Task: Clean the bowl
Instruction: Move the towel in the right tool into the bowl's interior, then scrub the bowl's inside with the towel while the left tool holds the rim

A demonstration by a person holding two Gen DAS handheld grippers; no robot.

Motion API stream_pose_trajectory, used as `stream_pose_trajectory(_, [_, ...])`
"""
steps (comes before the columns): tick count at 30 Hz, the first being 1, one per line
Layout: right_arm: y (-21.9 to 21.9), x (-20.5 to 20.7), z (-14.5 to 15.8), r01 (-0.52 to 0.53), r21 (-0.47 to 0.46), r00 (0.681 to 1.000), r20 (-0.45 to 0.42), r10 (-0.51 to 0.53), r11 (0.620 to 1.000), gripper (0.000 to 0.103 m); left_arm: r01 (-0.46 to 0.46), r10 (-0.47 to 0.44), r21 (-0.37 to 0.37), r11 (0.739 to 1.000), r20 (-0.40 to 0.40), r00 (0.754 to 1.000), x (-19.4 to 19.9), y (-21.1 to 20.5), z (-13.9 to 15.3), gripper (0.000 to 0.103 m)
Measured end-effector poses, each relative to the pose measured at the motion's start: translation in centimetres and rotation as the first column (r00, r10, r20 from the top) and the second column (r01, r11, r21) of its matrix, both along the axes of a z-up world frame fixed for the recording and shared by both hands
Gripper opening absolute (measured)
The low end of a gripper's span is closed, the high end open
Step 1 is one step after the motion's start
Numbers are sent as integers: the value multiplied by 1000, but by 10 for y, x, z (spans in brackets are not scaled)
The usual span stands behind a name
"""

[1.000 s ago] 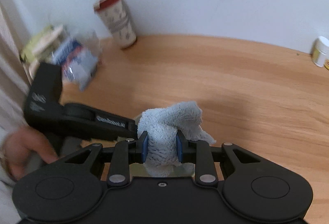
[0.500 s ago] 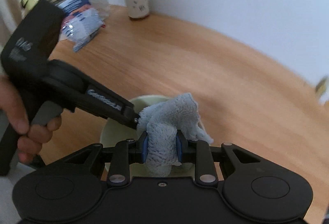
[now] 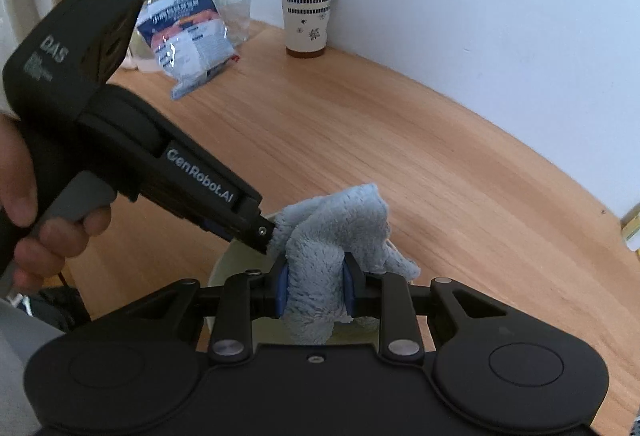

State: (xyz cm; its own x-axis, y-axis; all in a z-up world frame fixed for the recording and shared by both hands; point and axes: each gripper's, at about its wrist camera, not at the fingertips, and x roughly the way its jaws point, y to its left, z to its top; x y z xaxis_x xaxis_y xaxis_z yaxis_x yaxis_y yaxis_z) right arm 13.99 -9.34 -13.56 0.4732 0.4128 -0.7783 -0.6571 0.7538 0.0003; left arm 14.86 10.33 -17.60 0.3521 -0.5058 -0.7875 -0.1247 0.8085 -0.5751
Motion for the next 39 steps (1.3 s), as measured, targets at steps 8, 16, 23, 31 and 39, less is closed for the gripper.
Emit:
stream_pose_trajectory(8, [-16,17,-9,9,197,981,-190,29,980,31,29,-29,44,999,0,1000,0,15,2,50])
stream_pose_trajectory(16, [-33,44,-27,96,333,918,-394,46,938,32,83,-85,34,996,58,995,4,13,7,23])
stream_pose_trajectory(23, [-26,50,-47,92,336,874,-479,86,937,30,125,-128,50,991,62,990,5,4,3,13])
stream_pose_trajectory(31, [4,47,-49,-52,185,890,-437,130,981,30,137,-140,73,988,44,989,9,-1,-6,11])
stream_pose_trajectory(39, [44,18,-45,-257,-137,939,-270,214,957,29,196,-204,133,972,46,978,12,-15,-9,11])
